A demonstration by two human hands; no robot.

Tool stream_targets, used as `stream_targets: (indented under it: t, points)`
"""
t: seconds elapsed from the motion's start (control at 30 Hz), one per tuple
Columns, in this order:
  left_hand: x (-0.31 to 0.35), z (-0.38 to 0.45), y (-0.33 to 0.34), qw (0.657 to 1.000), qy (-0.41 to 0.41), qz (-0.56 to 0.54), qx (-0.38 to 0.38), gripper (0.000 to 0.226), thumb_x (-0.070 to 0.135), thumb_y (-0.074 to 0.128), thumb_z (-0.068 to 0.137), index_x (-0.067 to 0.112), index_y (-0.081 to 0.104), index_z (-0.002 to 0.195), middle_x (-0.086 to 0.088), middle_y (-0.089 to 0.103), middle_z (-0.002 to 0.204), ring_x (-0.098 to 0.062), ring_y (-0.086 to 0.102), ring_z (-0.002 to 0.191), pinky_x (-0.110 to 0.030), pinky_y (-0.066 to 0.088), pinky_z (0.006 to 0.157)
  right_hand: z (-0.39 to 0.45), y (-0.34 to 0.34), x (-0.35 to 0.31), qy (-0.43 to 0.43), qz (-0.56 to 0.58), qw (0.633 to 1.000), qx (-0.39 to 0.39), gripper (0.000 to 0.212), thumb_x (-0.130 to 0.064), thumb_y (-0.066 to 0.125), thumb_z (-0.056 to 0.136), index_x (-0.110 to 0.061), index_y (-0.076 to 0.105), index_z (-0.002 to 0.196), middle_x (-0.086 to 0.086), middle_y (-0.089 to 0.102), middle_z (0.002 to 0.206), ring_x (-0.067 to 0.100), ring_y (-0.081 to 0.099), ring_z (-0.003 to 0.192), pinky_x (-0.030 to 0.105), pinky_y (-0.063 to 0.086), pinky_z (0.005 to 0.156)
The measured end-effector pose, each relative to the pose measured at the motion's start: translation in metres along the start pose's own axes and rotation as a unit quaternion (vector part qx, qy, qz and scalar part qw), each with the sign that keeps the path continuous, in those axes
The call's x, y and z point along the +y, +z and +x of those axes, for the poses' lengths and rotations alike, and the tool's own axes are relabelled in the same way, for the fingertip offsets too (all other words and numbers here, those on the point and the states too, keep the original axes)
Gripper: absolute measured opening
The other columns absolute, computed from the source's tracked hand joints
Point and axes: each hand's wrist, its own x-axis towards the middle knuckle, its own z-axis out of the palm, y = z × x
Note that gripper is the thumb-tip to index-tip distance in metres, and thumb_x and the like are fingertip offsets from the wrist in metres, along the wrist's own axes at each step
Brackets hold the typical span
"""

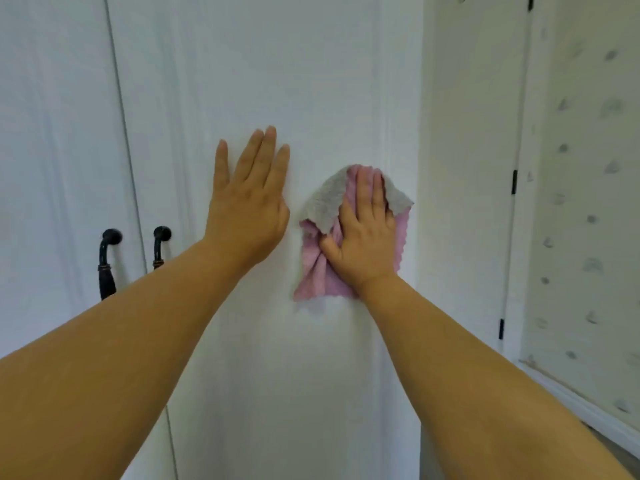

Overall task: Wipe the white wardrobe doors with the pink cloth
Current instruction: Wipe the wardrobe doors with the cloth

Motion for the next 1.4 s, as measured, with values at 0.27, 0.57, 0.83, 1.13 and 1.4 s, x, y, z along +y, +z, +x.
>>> stream_targets:
  t: [0.27,0.57,0.83,1.13,1.4]
  points:
    - [0.019,0.030,0.034,0.997,-0.002,0.022,0.073,0.064,0.035,0.039,0.094,0.012,0.035,0.153,-0.018,0.025,0.161,-0.034,0.020,0.151,-0.064,0.010,0.119,0.126,-0.027,0.059,0.011,0.050,0.993,0.105,0.072,-0.042,0.028,0.096,-0.009,0.019,0.159,0.007,0.025,0.165,0.023,0.017,0.153,0.055,0.024,0.118]
    - [0.019,0.030,0.031,0.998,-0.008,0.032,0.047,0.063,0.037,0.035,0.098,0.015,0.026,0.156,-0.017,0.016,0.164,-0.035,0.012,0.152,-0.063,0.003,0.120,0.159,-0.027,0.056,0.057,0.043,0.987,0.145,0.069,-0.047,0.032,0.096,-0.009,0.038,0.153,0.008,0.026,0.165,0.027,0.020,0.153,0.038,0.025,0.118]
    - [0.024,0.026,0.024,0.998,-0.024,0.055,0.015,0.065,0.038,0.030,0.097,0.017,0.019,0.157,-0.017,0.012,0.165,-0.035,0.008,0.153,-0.063,0.002,0.120,0.039,-0.005,0.053,0.083,0.101,0.979,0.154,0.078,-0.044,0.050,0.093,0.002,0.032,0.153,0.017,0.032,0.160,0.029,0.027,0.151,0.036,0.027,0.119]
    - [0.034,0.016,0.021,0.996,-0.040,0.071,-0.024,0.065,0.040,0.024,0.100,0.015,0.012,0.160,-0.023,0.011,0.163,-0.041,0.008,0.151,-0.064,0.002,0.119,-0.113,0.024,0.062,0.054,0.161,0.983,0.069,0.078,-0.032,0.048,0.086,0.001,0.028,0.153,0.017,0.034,0.159,0.031,0.024,0.149,0.055,0.030,0.117]
    - [0.053,-0.055,0.059,0.990,0.104,0.086,0.035,0.057,0.028,0.038,0.103,0.011,0.029,0.156,-0.023,0.028,0.158,-0.042,0.026,0.146,-0.067,0.016,0.115,-0.204,0.044,0.079,0.003,0.184,0.983,0.021,0.068,-0.040,0.028,0.104,-0.013,0.001,0.160,0.005,0.008,0.167,0.026,0.002,0.155,0.057,0.023,0.120]
